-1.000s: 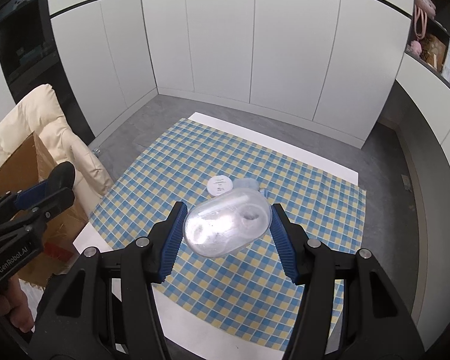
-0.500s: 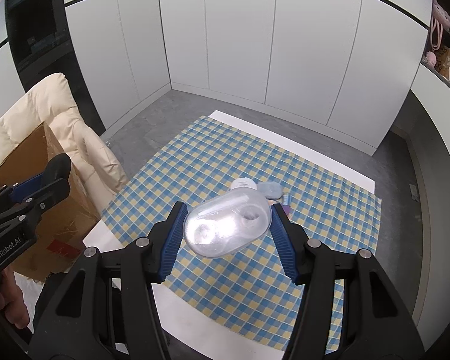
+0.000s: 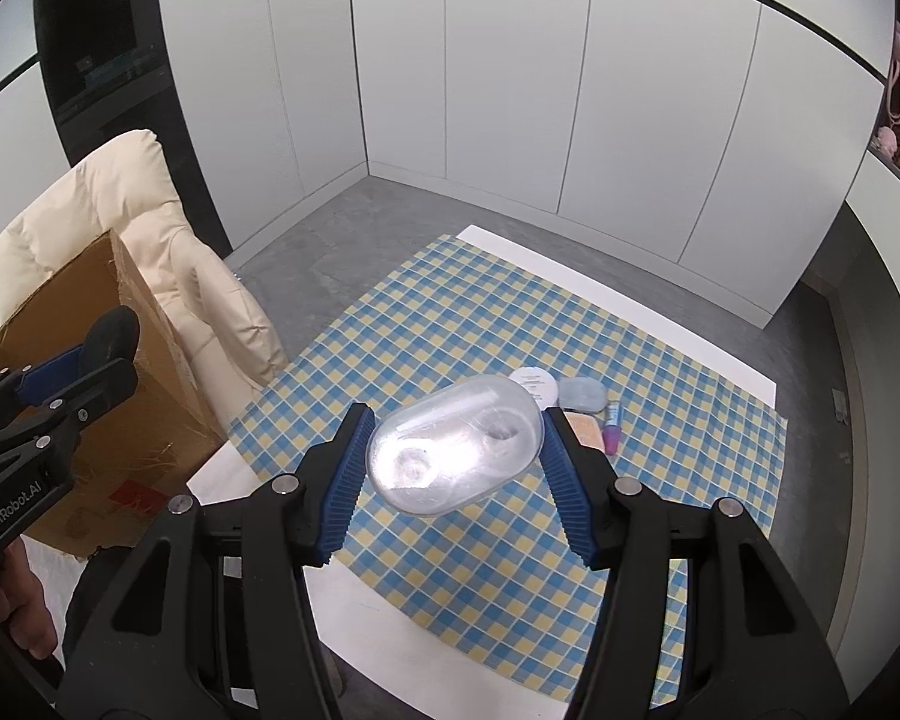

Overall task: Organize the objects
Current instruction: 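Carry the black sponge and clear case toward the cardboard box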

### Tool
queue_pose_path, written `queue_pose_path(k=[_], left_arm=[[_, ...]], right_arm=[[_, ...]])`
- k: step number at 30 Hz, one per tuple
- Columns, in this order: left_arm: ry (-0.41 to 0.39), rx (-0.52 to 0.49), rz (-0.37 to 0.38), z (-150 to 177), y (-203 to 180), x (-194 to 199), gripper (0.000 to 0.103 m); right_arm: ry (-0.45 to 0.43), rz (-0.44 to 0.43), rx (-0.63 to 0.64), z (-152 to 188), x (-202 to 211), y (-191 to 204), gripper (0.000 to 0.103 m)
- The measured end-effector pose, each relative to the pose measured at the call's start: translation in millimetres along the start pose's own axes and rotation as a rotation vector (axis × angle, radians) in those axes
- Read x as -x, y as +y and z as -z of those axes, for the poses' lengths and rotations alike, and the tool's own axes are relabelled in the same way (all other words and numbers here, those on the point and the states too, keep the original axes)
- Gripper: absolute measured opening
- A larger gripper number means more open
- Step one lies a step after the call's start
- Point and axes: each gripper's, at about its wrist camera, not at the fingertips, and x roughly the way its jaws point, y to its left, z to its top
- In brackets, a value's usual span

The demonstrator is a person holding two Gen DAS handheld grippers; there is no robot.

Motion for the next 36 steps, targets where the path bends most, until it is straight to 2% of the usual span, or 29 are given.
queue_pose_path(k=[36], left_arm=[[-0.016, 0.109, -0.149, 18.6, 94.1, 29.8, 0.047]], right_arm=[[-0.004, -0.127, 0.158, -17.2, -14.9, 113.3, 0.059]])
